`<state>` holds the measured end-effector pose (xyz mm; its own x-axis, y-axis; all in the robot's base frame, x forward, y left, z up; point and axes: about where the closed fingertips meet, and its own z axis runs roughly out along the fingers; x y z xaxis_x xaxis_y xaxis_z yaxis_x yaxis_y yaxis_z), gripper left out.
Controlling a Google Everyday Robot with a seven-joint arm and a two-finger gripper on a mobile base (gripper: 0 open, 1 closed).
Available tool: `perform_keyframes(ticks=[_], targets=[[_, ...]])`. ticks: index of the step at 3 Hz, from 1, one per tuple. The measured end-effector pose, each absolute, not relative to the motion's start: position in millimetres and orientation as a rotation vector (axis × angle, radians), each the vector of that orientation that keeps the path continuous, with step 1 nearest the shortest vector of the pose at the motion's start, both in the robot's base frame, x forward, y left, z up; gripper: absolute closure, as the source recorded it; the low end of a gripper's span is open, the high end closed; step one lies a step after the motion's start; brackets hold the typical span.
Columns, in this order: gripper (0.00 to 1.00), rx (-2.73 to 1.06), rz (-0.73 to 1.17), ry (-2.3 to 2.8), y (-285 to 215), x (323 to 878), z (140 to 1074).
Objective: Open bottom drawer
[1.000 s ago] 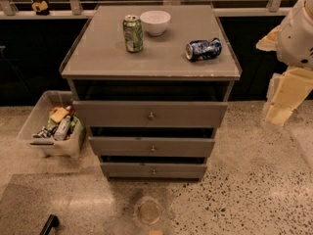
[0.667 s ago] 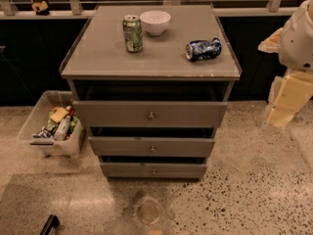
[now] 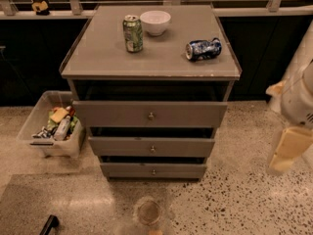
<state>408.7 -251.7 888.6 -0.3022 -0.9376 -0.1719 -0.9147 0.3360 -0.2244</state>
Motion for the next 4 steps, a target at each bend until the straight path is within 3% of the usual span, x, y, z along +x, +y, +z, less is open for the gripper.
perform_keyframes(ticks=[2,4], targets=[[0.0,-1.658,0.081,2.545,-298,402,764],[0.0,-1.647,0.184,2.478,-297,391,759]])
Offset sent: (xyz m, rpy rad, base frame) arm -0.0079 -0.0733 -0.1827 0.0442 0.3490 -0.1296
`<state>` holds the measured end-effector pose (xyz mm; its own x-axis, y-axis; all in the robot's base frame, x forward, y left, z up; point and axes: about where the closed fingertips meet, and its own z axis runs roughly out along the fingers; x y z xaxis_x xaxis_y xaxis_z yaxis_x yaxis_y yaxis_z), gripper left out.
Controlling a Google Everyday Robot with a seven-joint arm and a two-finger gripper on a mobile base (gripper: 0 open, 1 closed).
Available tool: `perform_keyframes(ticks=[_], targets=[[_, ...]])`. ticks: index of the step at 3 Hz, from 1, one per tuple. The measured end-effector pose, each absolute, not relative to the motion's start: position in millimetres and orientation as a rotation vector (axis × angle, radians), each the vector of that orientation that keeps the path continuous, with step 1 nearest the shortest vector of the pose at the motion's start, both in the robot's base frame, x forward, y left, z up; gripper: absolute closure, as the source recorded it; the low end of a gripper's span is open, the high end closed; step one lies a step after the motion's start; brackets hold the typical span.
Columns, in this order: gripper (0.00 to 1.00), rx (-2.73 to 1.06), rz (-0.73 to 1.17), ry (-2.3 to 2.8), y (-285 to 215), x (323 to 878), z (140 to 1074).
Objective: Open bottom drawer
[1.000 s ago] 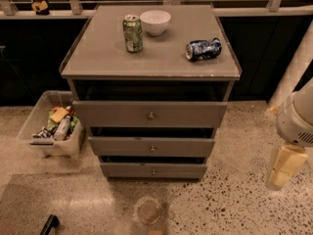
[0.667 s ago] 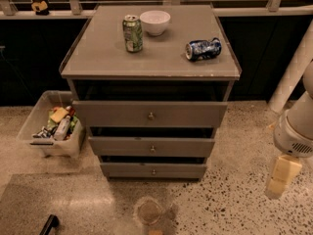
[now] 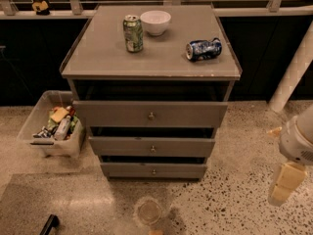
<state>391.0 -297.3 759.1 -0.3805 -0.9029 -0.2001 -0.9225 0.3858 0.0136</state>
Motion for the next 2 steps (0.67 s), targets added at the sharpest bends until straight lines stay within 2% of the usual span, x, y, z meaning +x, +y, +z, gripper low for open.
perform_keyframes(ticks=[1,2], targets=[[0.0,-1.62,0.438,2.349,-284,357,708],[0.0,-1.687,0.572,2.267,-261,329,653]])
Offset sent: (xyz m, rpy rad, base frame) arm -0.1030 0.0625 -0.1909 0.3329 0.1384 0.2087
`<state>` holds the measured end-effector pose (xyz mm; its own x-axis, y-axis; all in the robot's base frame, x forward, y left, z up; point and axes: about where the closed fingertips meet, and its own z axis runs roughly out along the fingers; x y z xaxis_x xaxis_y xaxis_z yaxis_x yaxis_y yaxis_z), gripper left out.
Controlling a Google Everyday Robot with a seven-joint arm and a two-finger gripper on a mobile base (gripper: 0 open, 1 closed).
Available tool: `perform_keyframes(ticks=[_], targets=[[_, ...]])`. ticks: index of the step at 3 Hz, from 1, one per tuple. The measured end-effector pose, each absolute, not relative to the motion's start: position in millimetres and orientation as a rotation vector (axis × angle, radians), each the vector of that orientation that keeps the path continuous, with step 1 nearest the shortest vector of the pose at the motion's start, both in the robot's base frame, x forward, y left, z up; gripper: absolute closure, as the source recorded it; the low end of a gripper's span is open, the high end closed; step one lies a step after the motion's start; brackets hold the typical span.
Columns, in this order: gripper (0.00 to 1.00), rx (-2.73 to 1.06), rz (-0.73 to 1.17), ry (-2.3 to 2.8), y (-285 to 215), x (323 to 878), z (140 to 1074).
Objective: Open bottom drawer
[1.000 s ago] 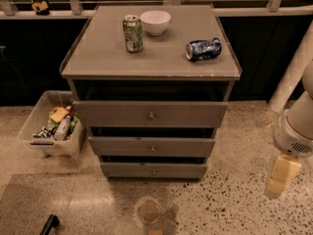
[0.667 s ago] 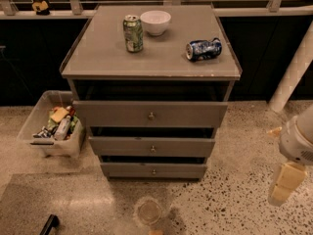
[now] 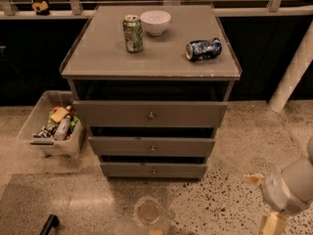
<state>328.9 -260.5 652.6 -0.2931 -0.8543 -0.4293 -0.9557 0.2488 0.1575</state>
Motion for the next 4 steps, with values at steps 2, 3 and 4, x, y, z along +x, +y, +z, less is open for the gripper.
perform_keyframes(ticks=[2,3,4], targets=[[0.0,-1.973,0.408,2.386,-239,319,511],[0.0,-1.956,0.383,2.564,-249,335,454],[0.0,-1.876,0.397,2.668,-246,338,442]])
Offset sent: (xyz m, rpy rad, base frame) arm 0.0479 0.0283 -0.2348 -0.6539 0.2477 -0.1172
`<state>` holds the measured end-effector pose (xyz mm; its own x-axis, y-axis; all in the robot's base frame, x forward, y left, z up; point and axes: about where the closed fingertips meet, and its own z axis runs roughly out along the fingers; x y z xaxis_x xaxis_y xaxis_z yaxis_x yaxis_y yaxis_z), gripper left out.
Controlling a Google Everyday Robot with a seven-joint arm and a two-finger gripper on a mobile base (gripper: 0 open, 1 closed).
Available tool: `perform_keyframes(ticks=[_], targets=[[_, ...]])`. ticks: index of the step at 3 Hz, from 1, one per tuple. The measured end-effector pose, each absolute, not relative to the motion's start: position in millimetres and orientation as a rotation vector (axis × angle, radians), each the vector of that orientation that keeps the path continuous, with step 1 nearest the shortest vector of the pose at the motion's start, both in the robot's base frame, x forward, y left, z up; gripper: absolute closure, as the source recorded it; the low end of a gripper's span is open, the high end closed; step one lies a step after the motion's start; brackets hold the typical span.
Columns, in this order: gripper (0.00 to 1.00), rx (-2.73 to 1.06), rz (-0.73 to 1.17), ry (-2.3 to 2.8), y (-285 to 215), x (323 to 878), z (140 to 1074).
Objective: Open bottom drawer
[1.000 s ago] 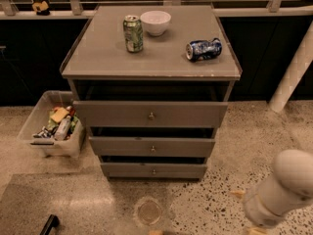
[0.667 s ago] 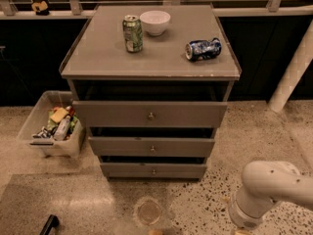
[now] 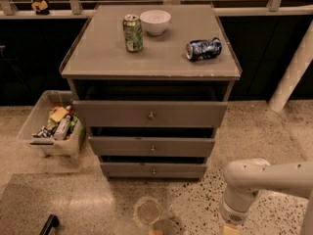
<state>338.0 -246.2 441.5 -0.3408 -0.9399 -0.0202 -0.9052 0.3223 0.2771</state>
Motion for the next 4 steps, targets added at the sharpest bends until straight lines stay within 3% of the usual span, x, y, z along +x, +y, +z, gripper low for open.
perform_keyframes(ticks=[2,4], targets=[[0.0,1.714,-0.337,-2.424,-242,329,437],[0.0,1.582,-0.283,-2.435,-261,269,318]])
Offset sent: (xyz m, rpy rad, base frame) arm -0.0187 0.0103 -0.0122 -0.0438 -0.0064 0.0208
